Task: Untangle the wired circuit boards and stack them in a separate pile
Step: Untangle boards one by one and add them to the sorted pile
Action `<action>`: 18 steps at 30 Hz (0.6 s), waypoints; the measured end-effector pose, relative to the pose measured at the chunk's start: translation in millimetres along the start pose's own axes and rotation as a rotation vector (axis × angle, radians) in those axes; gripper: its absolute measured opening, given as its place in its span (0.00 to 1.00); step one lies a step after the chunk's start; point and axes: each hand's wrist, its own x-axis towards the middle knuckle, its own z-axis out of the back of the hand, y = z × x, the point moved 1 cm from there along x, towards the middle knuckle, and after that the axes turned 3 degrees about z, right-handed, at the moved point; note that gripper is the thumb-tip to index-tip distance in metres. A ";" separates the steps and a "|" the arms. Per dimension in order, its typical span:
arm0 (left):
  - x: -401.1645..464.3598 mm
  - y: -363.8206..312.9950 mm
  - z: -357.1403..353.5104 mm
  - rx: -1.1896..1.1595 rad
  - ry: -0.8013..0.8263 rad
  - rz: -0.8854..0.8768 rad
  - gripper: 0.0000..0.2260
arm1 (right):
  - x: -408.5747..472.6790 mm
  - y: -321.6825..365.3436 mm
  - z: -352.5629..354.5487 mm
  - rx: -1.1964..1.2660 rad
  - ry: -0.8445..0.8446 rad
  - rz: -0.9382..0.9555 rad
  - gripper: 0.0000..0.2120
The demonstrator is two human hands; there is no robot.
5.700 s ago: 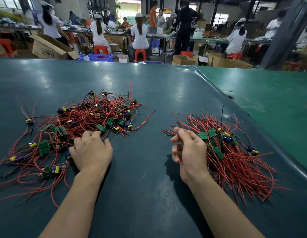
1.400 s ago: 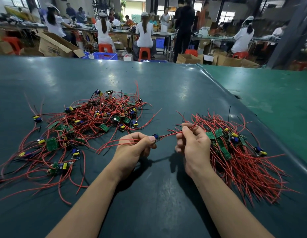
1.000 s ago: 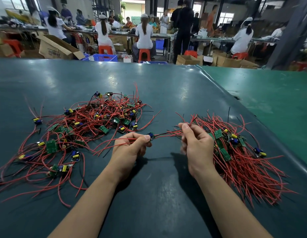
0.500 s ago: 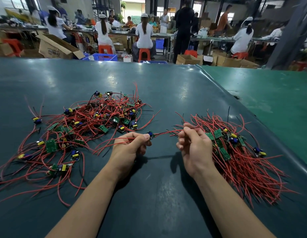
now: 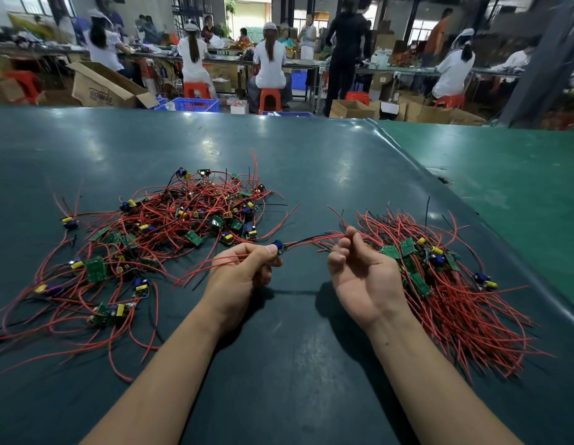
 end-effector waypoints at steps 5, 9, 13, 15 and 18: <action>0.5 -1.6 -0.4 -0.001 -0.025 -0.004 0.07 | 2.6 -0.2 1.2 -0.077 0.004 0.016 0.09; 1.1 -2.4 -0.6 -0.024 -0.058 -0.012 0.09 | 6.1 -0.5 0.6 -0.265 -0.089 0.096 0.14; 0.0 -3.5 -2.6 -0.031 -0.029 -0.014 0.09 | 2.7 -0.7 -1.7 -0.037 -0.048 -0.137 0.16; -1.0 -4.0 -2.7 -0.022 -0.016 -0.016 0.09 | 3.3 0.4 -0.6 -0.074 -0.063 -0.107 0.16; -0.8 -2.7 -0.7 -0.009 -0.050 -0.002 0.09 | 4.9 1.2 3.1 -0.274 -0.136 0.132 0.13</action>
